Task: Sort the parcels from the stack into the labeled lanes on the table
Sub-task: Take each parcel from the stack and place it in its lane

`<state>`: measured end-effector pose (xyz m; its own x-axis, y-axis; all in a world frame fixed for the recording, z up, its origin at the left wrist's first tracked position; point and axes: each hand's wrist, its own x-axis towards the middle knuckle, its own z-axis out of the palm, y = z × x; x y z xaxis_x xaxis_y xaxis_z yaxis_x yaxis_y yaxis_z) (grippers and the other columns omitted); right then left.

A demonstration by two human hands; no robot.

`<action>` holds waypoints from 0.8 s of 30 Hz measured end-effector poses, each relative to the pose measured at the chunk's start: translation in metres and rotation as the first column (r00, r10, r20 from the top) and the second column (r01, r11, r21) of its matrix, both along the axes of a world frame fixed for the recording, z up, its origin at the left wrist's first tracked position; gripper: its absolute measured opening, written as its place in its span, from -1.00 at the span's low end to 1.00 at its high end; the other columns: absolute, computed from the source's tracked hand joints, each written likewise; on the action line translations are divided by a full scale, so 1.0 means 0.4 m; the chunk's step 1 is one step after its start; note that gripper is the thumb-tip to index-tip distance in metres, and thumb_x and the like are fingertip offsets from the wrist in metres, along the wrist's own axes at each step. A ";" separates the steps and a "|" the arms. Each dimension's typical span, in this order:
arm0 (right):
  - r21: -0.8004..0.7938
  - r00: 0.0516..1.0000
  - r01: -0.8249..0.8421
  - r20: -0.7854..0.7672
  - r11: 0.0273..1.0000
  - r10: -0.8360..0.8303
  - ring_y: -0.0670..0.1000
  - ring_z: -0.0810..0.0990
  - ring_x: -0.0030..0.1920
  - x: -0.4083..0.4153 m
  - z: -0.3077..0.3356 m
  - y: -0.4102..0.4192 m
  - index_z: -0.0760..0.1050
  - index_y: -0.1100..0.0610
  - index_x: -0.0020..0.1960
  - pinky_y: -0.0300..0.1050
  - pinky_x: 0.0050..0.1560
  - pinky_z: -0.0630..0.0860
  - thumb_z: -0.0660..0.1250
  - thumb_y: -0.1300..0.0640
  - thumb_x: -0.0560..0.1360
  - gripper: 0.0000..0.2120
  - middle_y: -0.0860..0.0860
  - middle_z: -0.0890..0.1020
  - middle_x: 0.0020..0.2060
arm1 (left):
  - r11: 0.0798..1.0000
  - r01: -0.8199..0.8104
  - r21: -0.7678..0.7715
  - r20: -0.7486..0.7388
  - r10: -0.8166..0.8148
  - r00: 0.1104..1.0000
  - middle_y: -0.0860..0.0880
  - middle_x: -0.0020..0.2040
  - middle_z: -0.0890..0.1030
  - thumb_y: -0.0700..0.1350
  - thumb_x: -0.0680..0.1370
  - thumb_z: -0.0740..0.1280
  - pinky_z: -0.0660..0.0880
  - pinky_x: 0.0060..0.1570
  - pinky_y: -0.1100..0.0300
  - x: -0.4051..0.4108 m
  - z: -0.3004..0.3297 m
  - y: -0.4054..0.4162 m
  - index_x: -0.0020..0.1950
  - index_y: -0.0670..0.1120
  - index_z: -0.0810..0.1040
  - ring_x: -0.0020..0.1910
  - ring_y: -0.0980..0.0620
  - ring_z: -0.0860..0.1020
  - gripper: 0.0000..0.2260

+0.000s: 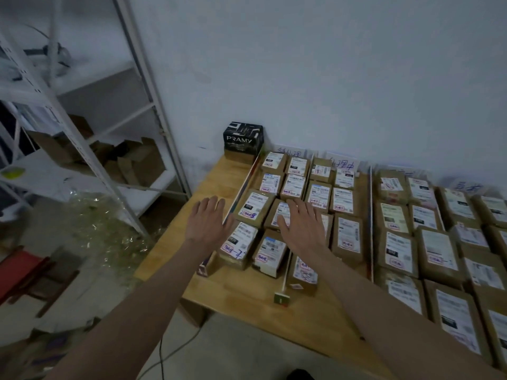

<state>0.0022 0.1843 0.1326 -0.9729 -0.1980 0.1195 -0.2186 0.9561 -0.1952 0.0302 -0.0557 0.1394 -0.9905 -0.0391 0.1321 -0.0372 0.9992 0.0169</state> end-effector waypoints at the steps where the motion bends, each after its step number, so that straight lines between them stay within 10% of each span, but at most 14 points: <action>1: -0.003 1.000 0.004 -0.004 1.000 -0.004 0.13 0.27 0.49 -0.014 -0.002 -0.022 0.28 0.10 0.51 0.13 0.51 0.15 -0.11 -0.20 0.63 -0.40 0.07 0.37 0.47 | 1.000 0.000 0.002 0.001 0.000 1.000 -0.12 0.43 0.43 0.15 0.65 0.03 0.25 0.44 -0.07 -0.016 -0.003 -0.018 0.45 -0.11 0.38 0.42 -0.12 0.36 -0.51; 24: -0.030 0.991 0.023 0.131 0.999 -0.019 0.14 0.35 0.42 -0.632 -0.142 -0.371 0.30 0.14 0.46 0.07 0.47 0.21 0.00 -0.13 0.66 -0.50 0.12 0.43 0.39 | 1.000 0.012 -0.010 0.131 -0.010 0.991 -0.07 0.42 0.44 0.18 0.65 0.03 0.28 0.41 -0.05 -0.626 -0.128 -0.383 0.45 -0.05 0.37 0.39 -0.09 0.39 -0.52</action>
